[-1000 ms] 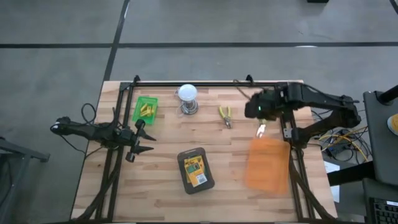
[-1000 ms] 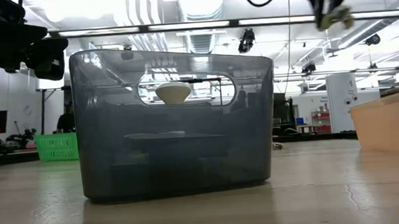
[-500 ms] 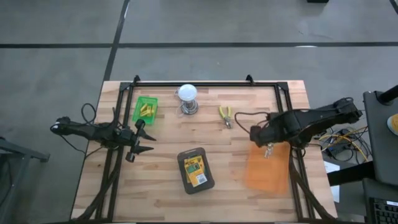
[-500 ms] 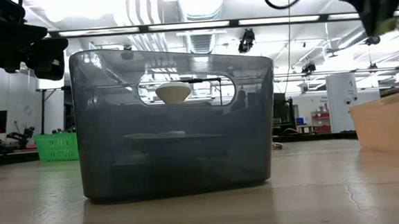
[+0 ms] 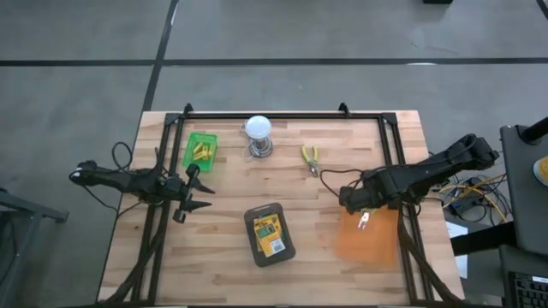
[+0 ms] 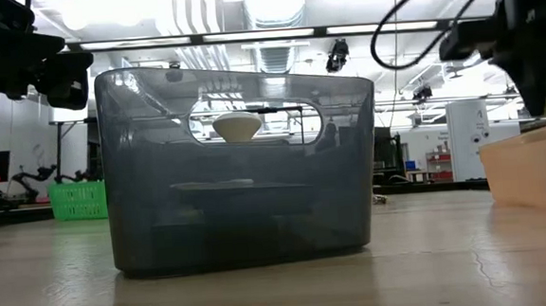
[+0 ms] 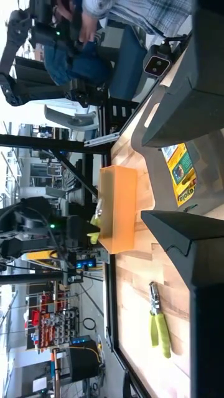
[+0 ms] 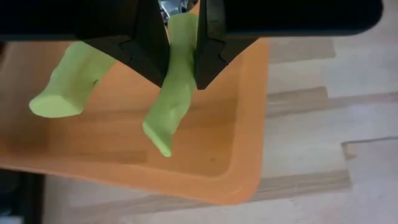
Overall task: Pick & Place School Supplies
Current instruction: Put the green puncher into the orange bin
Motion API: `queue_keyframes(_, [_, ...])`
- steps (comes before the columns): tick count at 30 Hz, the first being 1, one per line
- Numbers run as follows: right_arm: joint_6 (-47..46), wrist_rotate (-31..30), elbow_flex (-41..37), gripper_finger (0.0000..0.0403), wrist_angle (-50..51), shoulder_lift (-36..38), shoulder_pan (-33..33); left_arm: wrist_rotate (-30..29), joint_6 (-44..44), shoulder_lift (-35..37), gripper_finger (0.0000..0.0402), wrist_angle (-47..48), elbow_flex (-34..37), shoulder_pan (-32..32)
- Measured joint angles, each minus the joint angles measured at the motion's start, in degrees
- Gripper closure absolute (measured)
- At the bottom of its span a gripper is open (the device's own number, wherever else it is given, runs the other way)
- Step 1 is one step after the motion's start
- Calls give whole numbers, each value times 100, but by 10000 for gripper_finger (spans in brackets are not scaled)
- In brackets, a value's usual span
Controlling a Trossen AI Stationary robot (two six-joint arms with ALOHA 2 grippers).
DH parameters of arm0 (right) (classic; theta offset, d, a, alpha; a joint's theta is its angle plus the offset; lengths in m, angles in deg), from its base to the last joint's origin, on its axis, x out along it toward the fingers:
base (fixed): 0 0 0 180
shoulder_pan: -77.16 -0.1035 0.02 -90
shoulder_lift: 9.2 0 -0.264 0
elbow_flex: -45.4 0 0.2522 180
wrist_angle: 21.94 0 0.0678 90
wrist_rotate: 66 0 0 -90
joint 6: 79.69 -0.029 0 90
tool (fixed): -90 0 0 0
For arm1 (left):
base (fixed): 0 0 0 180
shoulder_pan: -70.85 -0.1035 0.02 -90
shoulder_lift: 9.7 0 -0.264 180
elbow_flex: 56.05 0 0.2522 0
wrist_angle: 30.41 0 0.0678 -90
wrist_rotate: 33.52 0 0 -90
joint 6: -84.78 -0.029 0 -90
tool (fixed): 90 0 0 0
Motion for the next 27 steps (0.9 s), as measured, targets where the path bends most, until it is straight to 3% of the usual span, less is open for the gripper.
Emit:
queue_keyframes(4, [-171,5,-383,346,-657,15,0,0,0,2,220,0,0,0])
queue_keyframes(27, [-375,677,-1791,340,-2244,7,-52,0,0,0,220,0,0,-2])
